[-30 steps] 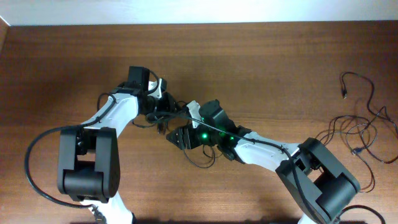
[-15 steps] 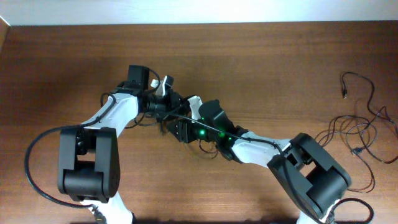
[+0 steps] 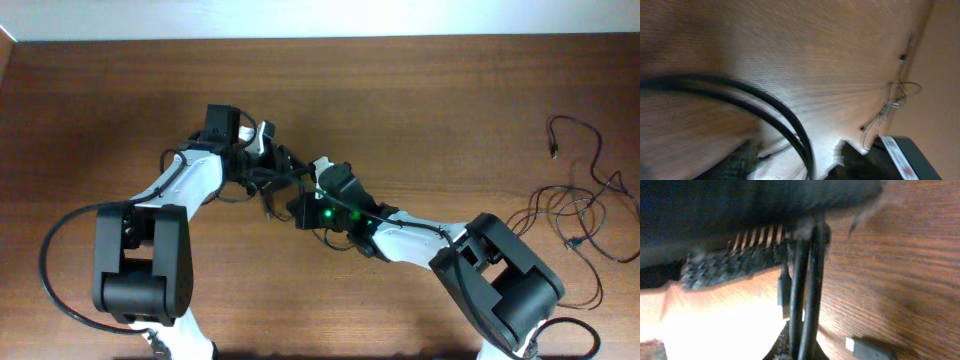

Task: Untangle cables

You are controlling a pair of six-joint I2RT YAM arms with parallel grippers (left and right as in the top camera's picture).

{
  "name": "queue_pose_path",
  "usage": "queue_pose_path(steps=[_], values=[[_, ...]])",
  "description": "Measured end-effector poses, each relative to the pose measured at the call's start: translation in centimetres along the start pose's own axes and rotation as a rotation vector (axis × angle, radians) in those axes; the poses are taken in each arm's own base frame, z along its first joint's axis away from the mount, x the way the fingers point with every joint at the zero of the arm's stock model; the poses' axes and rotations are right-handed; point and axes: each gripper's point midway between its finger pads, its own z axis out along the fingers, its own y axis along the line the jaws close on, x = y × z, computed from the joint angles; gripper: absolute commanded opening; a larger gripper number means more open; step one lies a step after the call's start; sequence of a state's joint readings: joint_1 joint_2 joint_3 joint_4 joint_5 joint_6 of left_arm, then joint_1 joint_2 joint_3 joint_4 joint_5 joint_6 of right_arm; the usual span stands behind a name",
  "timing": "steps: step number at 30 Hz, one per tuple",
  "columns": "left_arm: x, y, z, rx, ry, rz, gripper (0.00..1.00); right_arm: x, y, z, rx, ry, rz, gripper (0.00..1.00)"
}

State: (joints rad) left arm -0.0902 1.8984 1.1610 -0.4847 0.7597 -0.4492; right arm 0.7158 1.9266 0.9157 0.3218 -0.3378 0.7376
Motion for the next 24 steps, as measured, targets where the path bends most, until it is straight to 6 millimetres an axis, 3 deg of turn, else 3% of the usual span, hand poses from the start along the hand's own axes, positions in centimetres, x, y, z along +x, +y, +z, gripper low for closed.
queue_pose_path(steps=[2,6,9,10,13,14,16,18,20,22,24], values=[[-0.3,0.4,-0.2,-0.013,-0.010,0.060,0.99,0.2,0.3,-1.3,0.022,0.026,-0.020,0.04],[0.4,-2.0,-1.4,0.182,0.024,0.265,0.99,-1.5,0.4,-7.5,0.124,0.097,0.032,0.04],[0.5,-3.0,-2.3,0.281,0.022,0.341,0.99,-4.0,1.4,-12.9,0.191,0.160,0.032,0.04],[0.3,-3.0,-2.5,0.284,0.014,0.354,0.99,-5.4,2.3,-15.5,0.213,0.190,-0.002,0.04],[0.2,-2.8,-2.6,0.283,0.009,0.362,0.99,-9.7,3.1,-18.7,0.203,0.107,-0.062,0.04],[0.2,-2.8,-2.6,0.282,0.009,0.364,0.99,-12.5,2.8,-20.0,0.200,0.032,-0.102,0.04],[0.1,-2.5,-2.5,0.264,0.004,0.368,0.99,-16.3,1.3,-21.8,0.204,-0.090,-0.135,0.04],[0.0,-2.3,-2.5,0.250,0.002,0.370,0.99,-19.7,-1.4,-24.6,0.213,-0.202,-0.105,0.04],[0.0,-2.2,-2.4,0.242,0.001,0.371,0.99,-20.8,-3.9,-26.9,0.229,-0.245,-0.032,0.04],[0.0,-2.0,-2.4,0.233,-0.001,0.371,0.99,-21.7,-8.2,-30.4,0.285,-0.304,0.081,0.04],[-0.1,-1.9,-2.4,0.227,-0.002,0.371,0.99,-21.4,-12.4,-32.3,0.339,-0.309,0.192,0.04]])
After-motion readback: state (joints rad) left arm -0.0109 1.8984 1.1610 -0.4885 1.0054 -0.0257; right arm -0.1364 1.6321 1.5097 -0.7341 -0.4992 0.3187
